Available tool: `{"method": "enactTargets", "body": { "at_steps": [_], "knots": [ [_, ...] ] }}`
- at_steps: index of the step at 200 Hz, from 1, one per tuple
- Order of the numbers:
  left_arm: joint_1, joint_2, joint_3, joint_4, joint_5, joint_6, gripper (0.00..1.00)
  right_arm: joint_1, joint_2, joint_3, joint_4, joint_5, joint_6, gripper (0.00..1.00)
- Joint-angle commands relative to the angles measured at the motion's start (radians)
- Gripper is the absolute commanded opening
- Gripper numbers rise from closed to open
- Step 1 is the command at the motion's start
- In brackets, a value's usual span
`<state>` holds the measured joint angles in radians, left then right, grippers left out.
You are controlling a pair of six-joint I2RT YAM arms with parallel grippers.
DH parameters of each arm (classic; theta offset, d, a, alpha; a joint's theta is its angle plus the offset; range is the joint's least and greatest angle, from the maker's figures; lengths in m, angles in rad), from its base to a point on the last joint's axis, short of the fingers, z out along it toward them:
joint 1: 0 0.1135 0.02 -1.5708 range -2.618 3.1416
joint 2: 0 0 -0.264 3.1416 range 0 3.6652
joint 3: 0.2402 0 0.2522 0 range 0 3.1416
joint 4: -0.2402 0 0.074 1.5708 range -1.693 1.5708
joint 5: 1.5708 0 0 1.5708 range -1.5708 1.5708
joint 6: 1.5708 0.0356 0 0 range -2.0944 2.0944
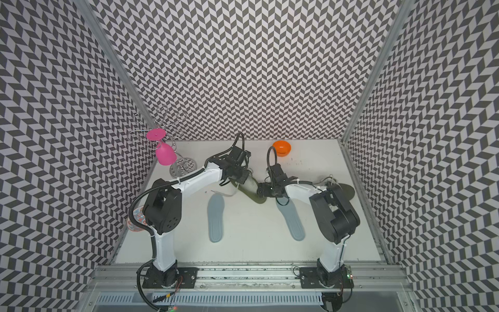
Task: Insert the insole into the shoe
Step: Adjust the shoe at the center of the board.
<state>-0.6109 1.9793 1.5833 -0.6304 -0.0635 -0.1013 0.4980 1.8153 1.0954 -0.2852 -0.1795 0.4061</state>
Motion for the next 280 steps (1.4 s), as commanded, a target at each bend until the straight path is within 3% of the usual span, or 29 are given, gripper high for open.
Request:
{"method": "enactTargets", "body": {
  "at_steps": [1, 35, 64, 85, 138, 163, 185, 231, 280],
  "knots": [
    [-0.007, -0.064, -0.040, 0.048, 0.064, -0.169, 0.00, 0.008, 0.024, 0.063, -0.049, 0.058, 0.057, 0.81],
    [0.010, -0.109, -0.115, 0.112, 0.068, -0.279, 0.00, 0.008, 0.065, 0.133, -0.120, 0.106, 0.045, 0.76],
    [0.037, -0.151, -0.150, 0.134, 0.057, -0.288, 0.00, 0.009, 0.046, 0.121, -0.180, 0.215, -0.011, 0.66],
    [0.039, -0.182, -0.176, 0.150, 0.068, -0.288, 0.00, 0.009, 0.035, 0.108, -0.206, 0.279, -0.053, 0.66],
    [0.026, -0.192, -0.222, 0.183, 0.098, -0.325, 0.00, 0.069, 0.076, 0.199, -0.242, 0.299, -0.059, 0.74],
    [0.028, -0.211, -0.239, 0.189, 0.062, -0.336, 0.00, 0.073, 0.114, 0.226, -0.264, 0.340, -0.055, 0.63],
    [0.025, -0.228, -0.246, 0.173, -0.056, -0.341, 0.00, 0.049, 0.099, 0.202, -0.296, 0.404, -0.074, 0.53],
    [0.031, -0.200, -0.256, 0.186, -0.121, -0.344, 0.00, 0.004, -0.031, 0.167, -0.340, 0.362, -0.095, 0.49],
    [0.033, -0.169, -0.286, 0.221, -0.140, -0.367, 0.00, -0.043, -0.092, 0.102, -0.329, 0.186, -0.101, 0.45]
  ]
}}
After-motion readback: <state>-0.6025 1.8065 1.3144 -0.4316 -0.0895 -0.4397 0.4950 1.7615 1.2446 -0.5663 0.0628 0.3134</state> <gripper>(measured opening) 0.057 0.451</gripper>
